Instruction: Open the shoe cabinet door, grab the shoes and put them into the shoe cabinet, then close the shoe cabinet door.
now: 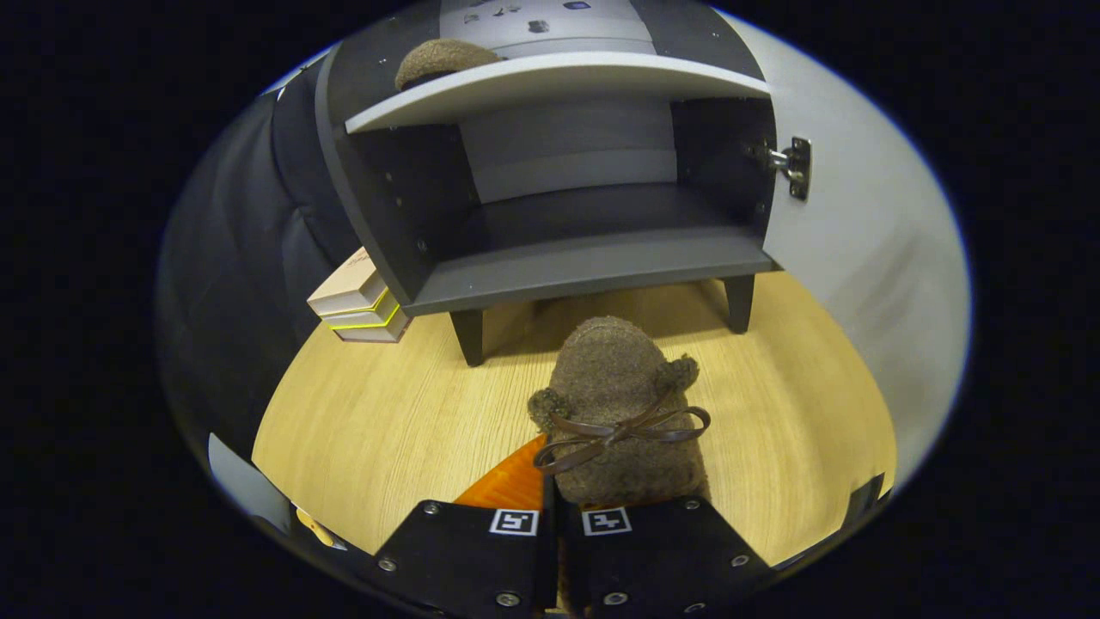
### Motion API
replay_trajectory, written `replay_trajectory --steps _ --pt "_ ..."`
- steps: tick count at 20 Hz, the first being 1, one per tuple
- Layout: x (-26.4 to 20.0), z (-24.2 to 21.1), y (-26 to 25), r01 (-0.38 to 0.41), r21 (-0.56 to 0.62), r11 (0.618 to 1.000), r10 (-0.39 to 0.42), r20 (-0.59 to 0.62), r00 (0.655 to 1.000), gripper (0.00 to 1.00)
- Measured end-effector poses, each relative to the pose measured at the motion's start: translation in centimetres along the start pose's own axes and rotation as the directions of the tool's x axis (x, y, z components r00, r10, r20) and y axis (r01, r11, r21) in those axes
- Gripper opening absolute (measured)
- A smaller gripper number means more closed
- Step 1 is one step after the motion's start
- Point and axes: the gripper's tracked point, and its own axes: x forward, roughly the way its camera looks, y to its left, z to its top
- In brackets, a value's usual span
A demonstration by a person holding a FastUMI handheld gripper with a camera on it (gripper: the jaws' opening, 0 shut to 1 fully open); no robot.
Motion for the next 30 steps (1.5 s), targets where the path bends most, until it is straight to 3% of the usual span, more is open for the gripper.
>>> replay_trajectory --steps 11,18,25,30 --pt "-5.3 8.1 0.9 0.005 -0.042 0.999 0.0 0.102 0.995 0.05" --pt "-8.1 16.5 1.8 0.012 -0.092 0.996 0.006 0.187 0.982 0.05" --pt "-7.4 25.1 1.3 0.037 -0.107 0.994 -0.007 0.267 0.964 0.05" --pt "-4.1 32.1 -0.3 0.066 -0.113 0.991 -0.03 0.294 0.955 0.05"
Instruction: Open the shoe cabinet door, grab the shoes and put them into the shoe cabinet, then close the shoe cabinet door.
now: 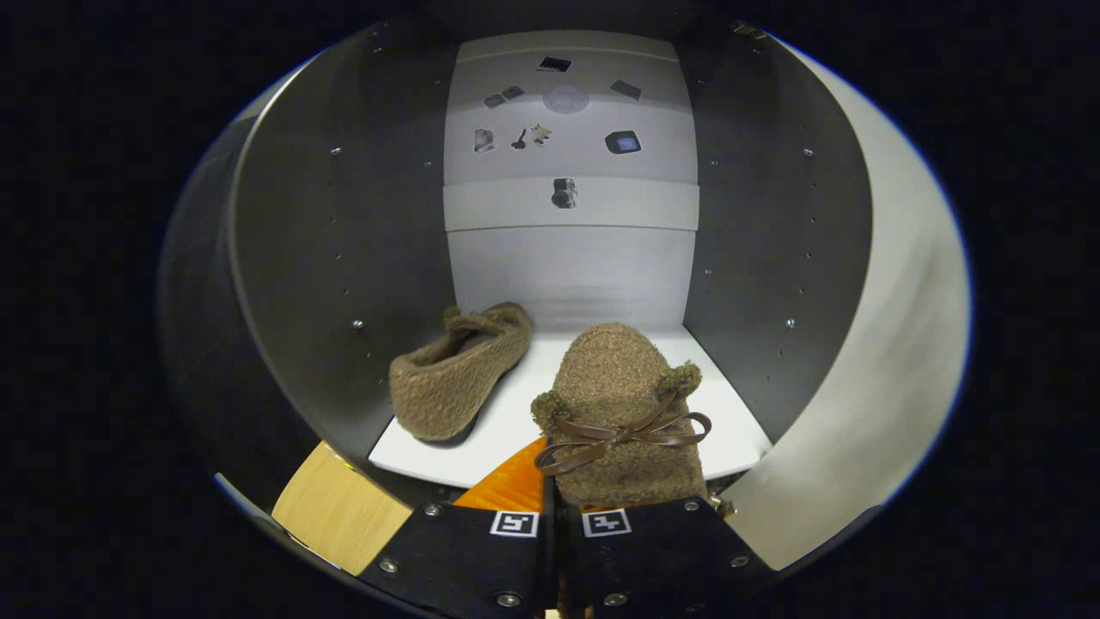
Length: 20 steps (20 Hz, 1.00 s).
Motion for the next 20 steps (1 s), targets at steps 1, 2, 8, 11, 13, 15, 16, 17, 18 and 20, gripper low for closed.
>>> replay_trajectory --steps 1,2,8,11,13,15,16,17,18,20 --pt "1.2 0.9 -0.2 0.001 0.001 1.0 -0.001 -0.003 1.0 0.05" --pt "2.4 1.7 -0.4 0.002 0.003 1.0 -0.002 -0.005 1.0 0.05" --pt "8.3 3.7 -1.4 0.009 0.0 1.0 -0.009 -0.044 0.999 0.04" --pt "10.5 4.0 -1.3 0.008 -0.005 1.0 -0.008 -0.065 0.998 0.05" --pt "11.7 4.0 -1.3 0.004 0.001 1.0 -0.004 -0.079 0.997 0.05" --pt "12.5 3.7 -1.6 0.011 0.004 1.0 -0.01 -0.098 0.995 0.05" --pt "12.8 3.6 -1.8 0.019 0.003 1.0 -0.019 -0.099 0.995 0.05" --pt "13.2 3.3 -1.8 0.02 0.002 1.0 -0.019 -0.108 0.994 0.05" --pt "13.4 3.2 -1.9 0.017 0.006 1.0 -0.017 -0.118 0.993 0.05" --pt "13.6 2.8 -2.0 0.026 0.014 1.0 -0.024 -0.126 0.992 0.07"
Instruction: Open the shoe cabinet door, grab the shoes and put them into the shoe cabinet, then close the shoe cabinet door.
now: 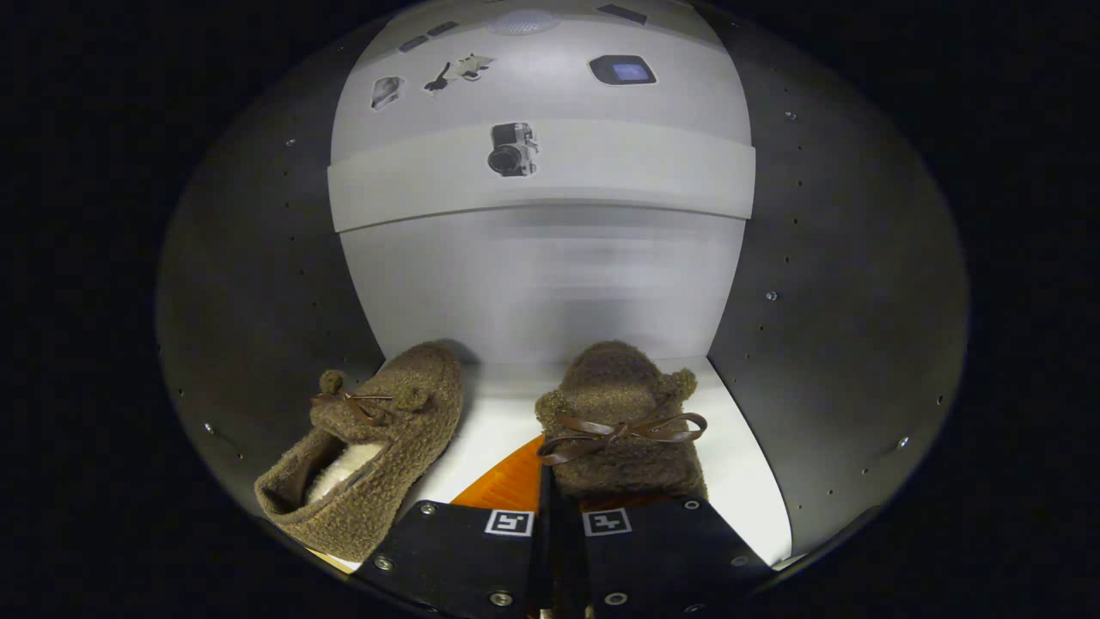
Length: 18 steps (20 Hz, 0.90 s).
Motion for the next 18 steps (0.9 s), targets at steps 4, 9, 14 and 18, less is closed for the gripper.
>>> replay_trajectory --steps 4,9,14,18 --pt "-0.3 -0.3 0.0 0.017 -0.012 1.0 -0.016 0.005 1.0 0.12" --pt "-1.5 -0.3 0.2 0.021 -0.017 1.0 -0.021 0.01 1.0 0.13" --pt "-3.8 -0.2 0.1 0.028 -0.018 0.999 -0.027 0.02 0.999 0.13" --pt "-5.9 0.2 0.3 0.026 -0.01 1.0 -0.026 0.042 0.999 0.13"
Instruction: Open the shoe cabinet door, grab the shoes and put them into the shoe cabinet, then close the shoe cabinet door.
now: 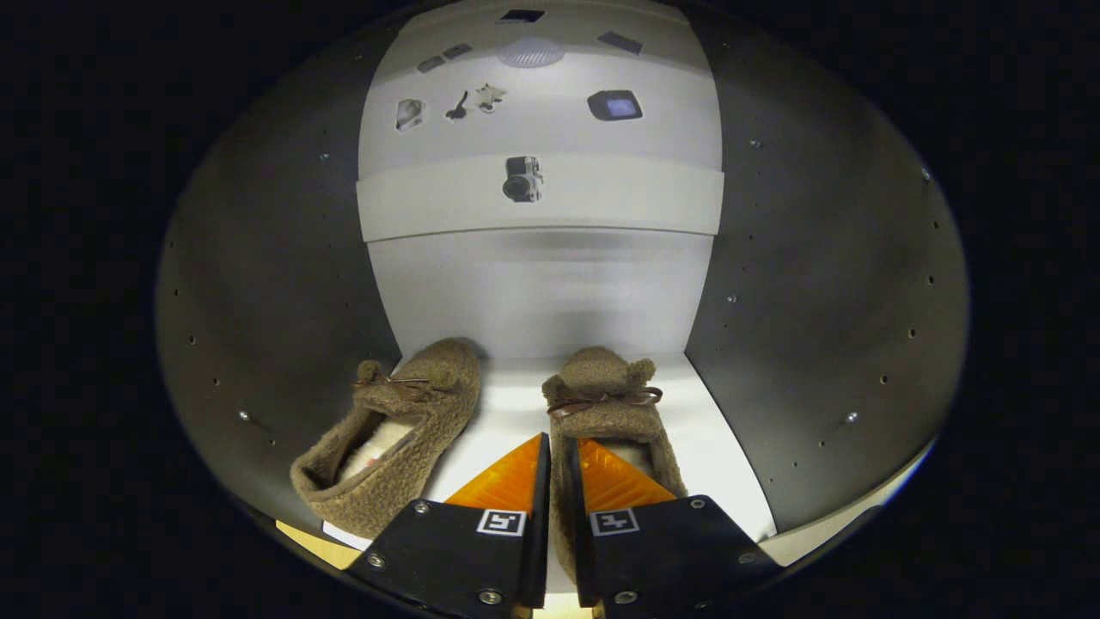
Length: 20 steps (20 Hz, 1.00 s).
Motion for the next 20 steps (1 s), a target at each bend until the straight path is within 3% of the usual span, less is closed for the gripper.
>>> replay_trajectory --steps 9,20 --pt "-6.5 0.3 0.7 0.005 -0.001 1.0 -0.005 0.056 0.998 0.13" --pt "-17.9 -1.8 0.8 0.016 0.024 1.0 -0.019 0.128 0.992 0.14"
